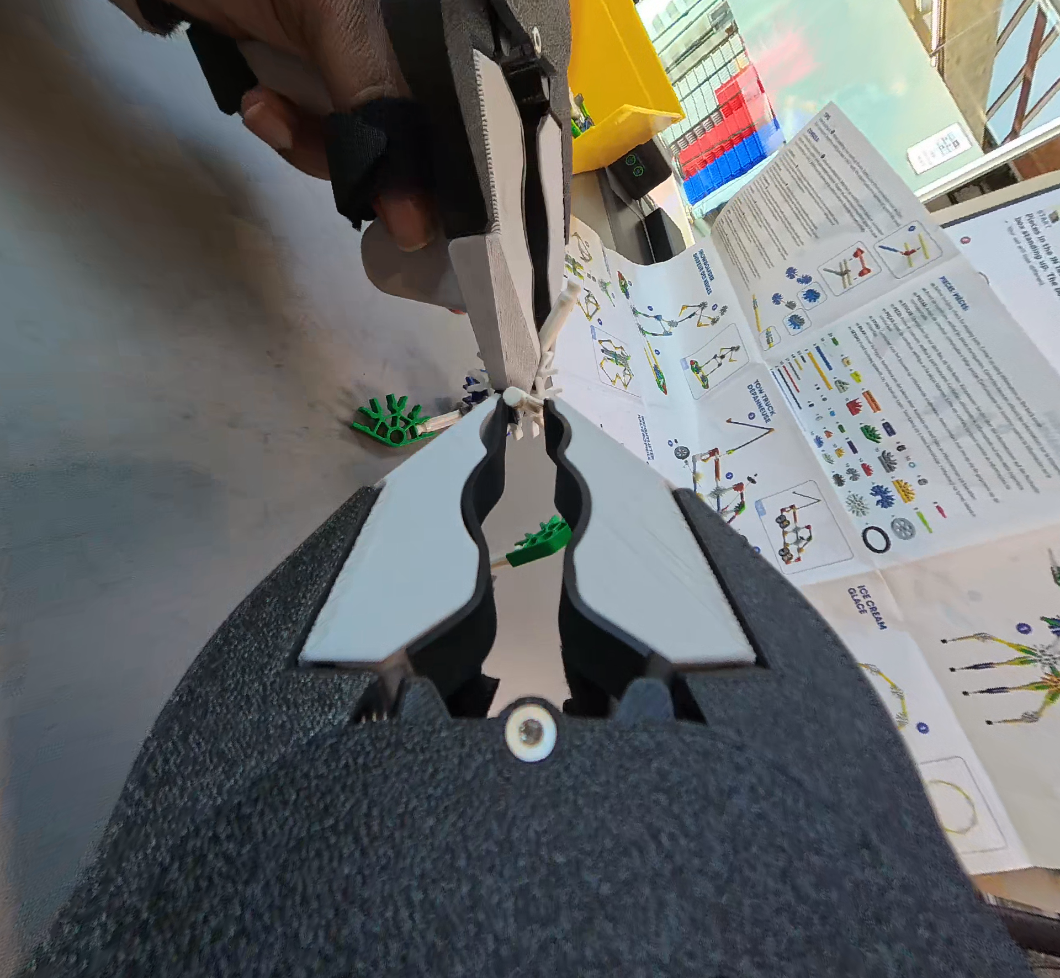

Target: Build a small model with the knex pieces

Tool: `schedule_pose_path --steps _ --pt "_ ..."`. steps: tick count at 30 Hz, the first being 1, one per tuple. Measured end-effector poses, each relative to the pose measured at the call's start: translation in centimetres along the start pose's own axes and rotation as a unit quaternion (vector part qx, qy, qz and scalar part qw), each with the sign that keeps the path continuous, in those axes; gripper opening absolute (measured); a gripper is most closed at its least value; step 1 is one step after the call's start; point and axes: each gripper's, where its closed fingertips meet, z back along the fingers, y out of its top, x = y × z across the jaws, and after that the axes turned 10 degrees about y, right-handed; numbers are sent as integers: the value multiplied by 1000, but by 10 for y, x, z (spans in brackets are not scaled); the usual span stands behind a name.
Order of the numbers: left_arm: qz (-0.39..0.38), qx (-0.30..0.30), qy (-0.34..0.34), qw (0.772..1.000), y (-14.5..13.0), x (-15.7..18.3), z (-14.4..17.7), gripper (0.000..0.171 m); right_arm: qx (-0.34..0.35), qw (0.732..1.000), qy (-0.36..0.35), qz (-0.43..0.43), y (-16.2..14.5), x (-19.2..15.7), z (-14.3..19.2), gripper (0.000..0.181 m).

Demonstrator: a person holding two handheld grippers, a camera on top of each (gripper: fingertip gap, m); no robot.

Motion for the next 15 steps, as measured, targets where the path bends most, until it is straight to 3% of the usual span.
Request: schedule_pose_path --steps 4,6,9,11,15 --pt "-125 1 30 992 -4 7 3 5 61 993 36 -92 8 1 4 4" --pt "-186 7 27 982 -9 16 3 5 91 976 116 -161 12 -10 8 4" --pt "-174 22 -8 984 -5 24 9 5 138 951 173 -216 21 -14 16 4" --pt "-177 48 -7 983 2 18 14 5 187 915 236 -268 33 -21 25 4" --pt "-156 66 -4 986 9 2 24 5 240 879 263 -318 42 -16 34 4"
